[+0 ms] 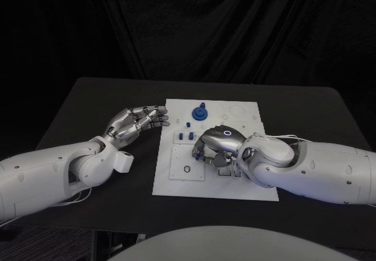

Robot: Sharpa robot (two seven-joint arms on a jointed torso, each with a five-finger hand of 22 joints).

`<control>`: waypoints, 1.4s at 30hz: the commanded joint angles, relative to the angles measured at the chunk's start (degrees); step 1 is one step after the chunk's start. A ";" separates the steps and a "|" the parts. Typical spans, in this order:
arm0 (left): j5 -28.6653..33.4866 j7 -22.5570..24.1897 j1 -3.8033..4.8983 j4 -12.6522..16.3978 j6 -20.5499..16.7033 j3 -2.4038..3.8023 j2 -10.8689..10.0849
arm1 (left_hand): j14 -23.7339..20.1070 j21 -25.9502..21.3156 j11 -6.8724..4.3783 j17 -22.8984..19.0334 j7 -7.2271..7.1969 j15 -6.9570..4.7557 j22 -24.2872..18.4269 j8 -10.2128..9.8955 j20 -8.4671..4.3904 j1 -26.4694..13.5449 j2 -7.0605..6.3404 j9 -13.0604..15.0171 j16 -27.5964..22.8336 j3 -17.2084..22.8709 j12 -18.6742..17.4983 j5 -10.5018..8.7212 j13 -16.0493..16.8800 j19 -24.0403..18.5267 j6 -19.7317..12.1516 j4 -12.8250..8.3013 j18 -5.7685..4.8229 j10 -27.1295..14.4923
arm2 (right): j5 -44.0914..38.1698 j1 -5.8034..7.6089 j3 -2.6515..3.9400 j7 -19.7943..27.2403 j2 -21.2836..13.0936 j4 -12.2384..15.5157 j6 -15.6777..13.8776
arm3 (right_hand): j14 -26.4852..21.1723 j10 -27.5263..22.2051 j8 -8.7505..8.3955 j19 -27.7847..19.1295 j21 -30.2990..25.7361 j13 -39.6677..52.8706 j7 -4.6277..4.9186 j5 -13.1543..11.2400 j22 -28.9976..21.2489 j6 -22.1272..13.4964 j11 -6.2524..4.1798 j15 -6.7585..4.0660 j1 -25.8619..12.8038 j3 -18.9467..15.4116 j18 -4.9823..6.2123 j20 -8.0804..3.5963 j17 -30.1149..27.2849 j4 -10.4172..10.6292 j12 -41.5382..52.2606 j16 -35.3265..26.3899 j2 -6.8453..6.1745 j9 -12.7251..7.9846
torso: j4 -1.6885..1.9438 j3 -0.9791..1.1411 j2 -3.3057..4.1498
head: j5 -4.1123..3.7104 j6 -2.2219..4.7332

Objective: Assemble the parts on the task board

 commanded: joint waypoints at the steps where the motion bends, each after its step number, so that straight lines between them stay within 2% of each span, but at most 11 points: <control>1: 0.05 2.50 -0.15 0.01 0.87 0.04 0.04 | -0.32 0.32 0.12 -0.09 0.26 0.01 0.06 0.14 0.07 0.15 -0.27 -0.06 0.35 0.31 0.19 0.38 -0.07 0.46 -0.02 0.02 -0.26 -0.21 | -0.35 -0.18 0.02 -1.31 -0.18 0.22 -0.10 | 2.71 -0.41 -0.02 0.46 -0.20 -0.04 0.23 0.11 10.90 -0.35 -0.16 -0.33 0.65 -0.20 0.90 -0.51 -0.05 -0.19 0.12 -0.38 0.12 0.10 | -0.06 0.04 0.00 | 0.22 0.01; 15: 0.05 2.16 -0.24 0.02 0.97 0.04 -0.01 | -0.34 0.31 0.12 -0.09 0.28 0.01 0.06 0.13 0.07 0.14 -0.23 -0.08 0.38 0.38 0.19 0.39 -0.08 0.45 -0.06 0.01 -0.26 -0.27 | -0.35 -0.18 0.02 -1.98 -0.05 0.22 0.74 | 2.58 -0.63 -0.05 0.28 -0.60 -0.03 0.28 0.12 10.78 -0.38 -0.08 -0.27 0.65 -0.16 0.98 -0.49 -0.42 -0.20 0.03 -0.59 0.18 0.15 | 0.00 0.01 -0.04 | 0.45 0.01; 23: 0.05 1.95 -0.27 -0.04 1.07 0.04 0.04 | -0.35 0.31 0.13 -0.09 0.30 0.01 0.07 0.11 0.07 0.12 -0.17 -0.09 0.43 0.47 0.21 0.40 -0.09 0.45 -0.09 0.01 -0.26 -0.32 | -0.35 -0.18 0.02 -2.46 0.16 0.07 1.87 | 2.38 -1.07 -0.24 -0.01 -1.14 -0.03 0.41 0.07 10.62 -0.67 0.10 -0.13 0.59 -0.10 1.09 -0.41 -0.96 -0.19 -0.17 -0.91 0.23 0.18 | 0.08 0.00 -0.02 | 0.22 0.01; 34: 0.05 1.71 -0.29 -0.05 1.29 0.04 0.04 | -0.35 0.31 0.15 -0.08 0.31 0.01 0.08 0.11 0.07 0.12 -0.07 -0.11 0.49 0.60 0.23 0.42 -0.10 0.45 -0.10 0.01 -0.26 -0.37 | -0.36 -0.18 0.02 -2.77 0.31 0.07 2.46 | 2.16 -1.23 -0.31 -0.34 -1.83 -0.02 0.45 0.02 10.41 -0.77 0.16 -0.06 0.63 -0.05 1.24 -0.36 -1.65 -0.22 -0.24 -1.27 0.29 0.20 | -0.02 -0.02 -0.02 | 0.44 0.01; 42: 0.05 1.53 -0.31 -0.05 1.36 0.04 0.04 | -0.35 0.31 0.15 -0.08 0.31 0.01 0.08 0.11 0.07 0.12 -0.07 -0.11 0.49 0.60 0.23 0.42 -0.10 0.45 -0.10 0.01 -0.26 -0.37 | -0.36 -0.18 0.02 -3.12 0.44 -0.01 3.66 | 1.79 -1.98 -0.59 -0.83 -2.73 -0.08 0.65 -0.36 10.14 -1.18 0.45 0.18 0.40 -0.07 1.42 -0.18 -2.50 -0.11 -0.63 -1.78 0.28 0.20 | 0.04 0.01 -0.02 | 0.18 0.01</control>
